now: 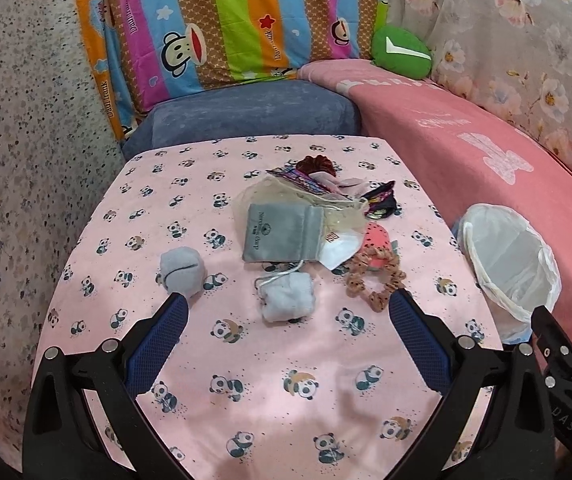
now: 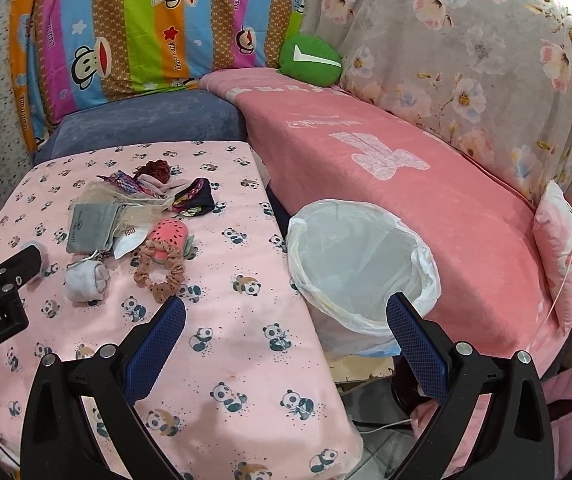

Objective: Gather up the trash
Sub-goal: 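Grasp a light blue sock with the left tool while the right tool grasps the other sock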

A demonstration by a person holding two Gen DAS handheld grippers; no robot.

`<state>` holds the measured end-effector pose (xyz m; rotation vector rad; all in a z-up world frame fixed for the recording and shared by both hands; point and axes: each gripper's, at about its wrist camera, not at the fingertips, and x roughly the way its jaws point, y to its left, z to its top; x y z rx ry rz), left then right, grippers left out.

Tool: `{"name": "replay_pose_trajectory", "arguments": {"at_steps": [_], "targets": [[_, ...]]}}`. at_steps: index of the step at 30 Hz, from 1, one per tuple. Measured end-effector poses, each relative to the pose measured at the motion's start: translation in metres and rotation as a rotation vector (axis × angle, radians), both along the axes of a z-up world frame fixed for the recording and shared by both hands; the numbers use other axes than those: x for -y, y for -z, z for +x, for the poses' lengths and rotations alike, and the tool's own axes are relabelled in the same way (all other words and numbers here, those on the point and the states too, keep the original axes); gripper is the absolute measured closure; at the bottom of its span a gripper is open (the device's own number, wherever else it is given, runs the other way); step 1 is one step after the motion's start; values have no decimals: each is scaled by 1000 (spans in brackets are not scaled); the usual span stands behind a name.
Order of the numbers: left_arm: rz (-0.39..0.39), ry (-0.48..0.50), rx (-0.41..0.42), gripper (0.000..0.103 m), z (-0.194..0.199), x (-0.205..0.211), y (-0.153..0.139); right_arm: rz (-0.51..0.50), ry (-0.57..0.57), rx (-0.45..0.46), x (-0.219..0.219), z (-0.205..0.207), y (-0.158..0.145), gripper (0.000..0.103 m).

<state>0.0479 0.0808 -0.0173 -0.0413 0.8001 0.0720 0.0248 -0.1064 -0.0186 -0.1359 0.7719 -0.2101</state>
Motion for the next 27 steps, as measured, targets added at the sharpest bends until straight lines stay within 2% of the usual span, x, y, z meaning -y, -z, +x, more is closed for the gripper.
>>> {"name": "replay_pose_trajectory", "arguments": {"at_steps": [3, 12, 17, 19, 22, 26, 27], "targets": [[11, -51, -14, 7, 11, -26, 13, 20, -22, -7, -12, 9, 11, 7], [-11, -123, -93, 7, 47, -90, 53, 93, -124, -57, -56, 47, 47, 7], [-46, -163, -124, 7, 68, -122, 75, 171, -201, -109, -86, 70, 70, 7], [-75, -166, -134, 7, 76, -132, 83, 201, -228, -126, -98, 79, 78, 8], [-106, -170, -152, 9, 86, -139, 93, 226, -267, -157, -119, 92, 91, 16], [-151, -151, -178, 21, 95, -142, 105, 259, -326, -198, -144, 103, 107, 25], [-159, -147, -184, 28, 97, -142, 108, 264, -340, -206, -150, 104, 110, 25]]}}
